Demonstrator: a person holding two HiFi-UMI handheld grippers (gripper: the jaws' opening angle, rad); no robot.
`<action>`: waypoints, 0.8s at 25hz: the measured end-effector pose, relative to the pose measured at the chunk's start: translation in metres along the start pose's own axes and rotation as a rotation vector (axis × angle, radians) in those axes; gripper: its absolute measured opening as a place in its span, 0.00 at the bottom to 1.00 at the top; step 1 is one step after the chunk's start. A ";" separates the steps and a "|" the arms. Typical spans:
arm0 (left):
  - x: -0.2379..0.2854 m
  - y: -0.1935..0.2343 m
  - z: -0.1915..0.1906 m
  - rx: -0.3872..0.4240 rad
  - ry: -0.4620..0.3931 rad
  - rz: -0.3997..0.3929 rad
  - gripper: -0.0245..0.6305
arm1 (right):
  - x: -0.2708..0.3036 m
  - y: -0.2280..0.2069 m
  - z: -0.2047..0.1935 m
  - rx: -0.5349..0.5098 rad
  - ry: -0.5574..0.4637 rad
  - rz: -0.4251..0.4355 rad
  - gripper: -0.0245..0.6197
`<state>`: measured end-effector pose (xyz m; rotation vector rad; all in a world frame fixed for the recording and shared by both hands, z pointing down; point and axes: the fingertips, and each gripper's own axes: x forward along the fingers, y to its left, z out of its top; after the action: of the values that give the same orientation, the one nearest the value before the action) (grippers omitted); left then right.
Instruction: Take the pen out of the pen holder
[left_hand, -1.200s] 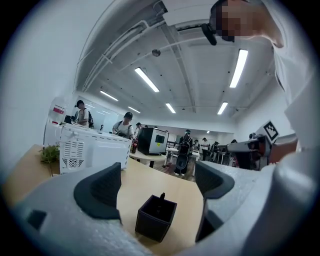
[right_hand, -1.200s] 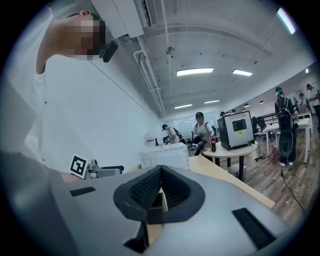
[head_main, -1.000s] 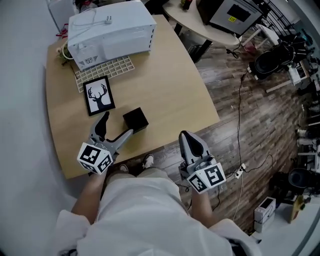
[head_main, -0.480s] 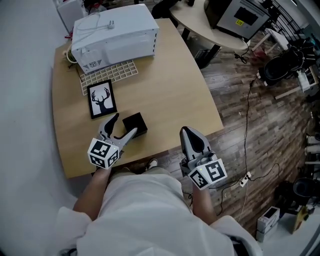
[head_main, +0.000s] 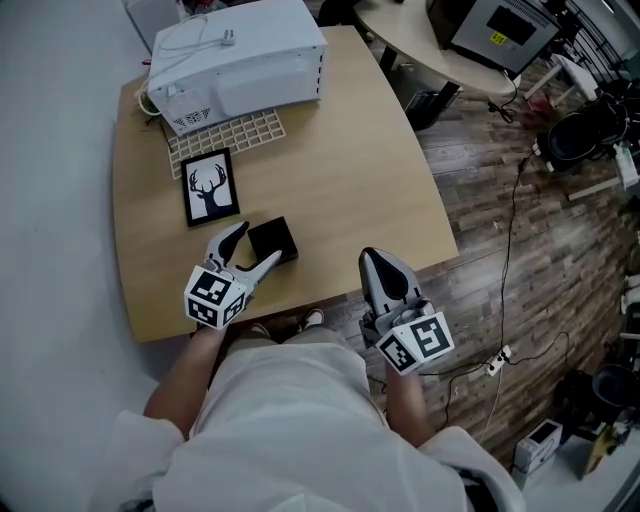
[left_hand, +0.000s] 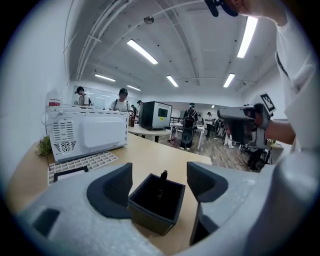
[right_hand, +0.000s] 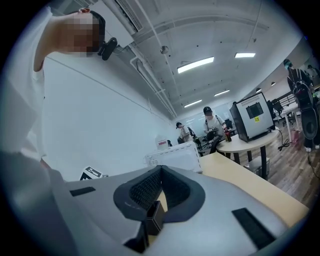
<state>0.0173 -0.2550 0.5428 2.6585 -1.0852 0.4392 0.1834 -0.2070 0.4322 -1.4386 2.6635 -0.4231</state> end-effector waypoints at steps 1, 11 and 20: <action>0.003 0.000 -0.001 0.000 0.007 0.005 0.57 | 0.001 0.000 -0.002 0.002 0.003 0.007 0.04; 0.026 0.001 -0.017 -0.021 0.098 0.038 0.50 | 0.009 0.000 -0.011 -0.003 0.026 0.071 0.04; 0.046 -0.005 -0.031 0.013 0.231 0.018 0.43 | 0.006 -0.009 -0.015 0.005 0.029 0.072 0.04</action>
<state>0.0459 -0.2706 0.5877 2.5324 -1.0392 0.7383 0.1842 -0.2141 0.4500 -1.3400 2.7250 -0.4482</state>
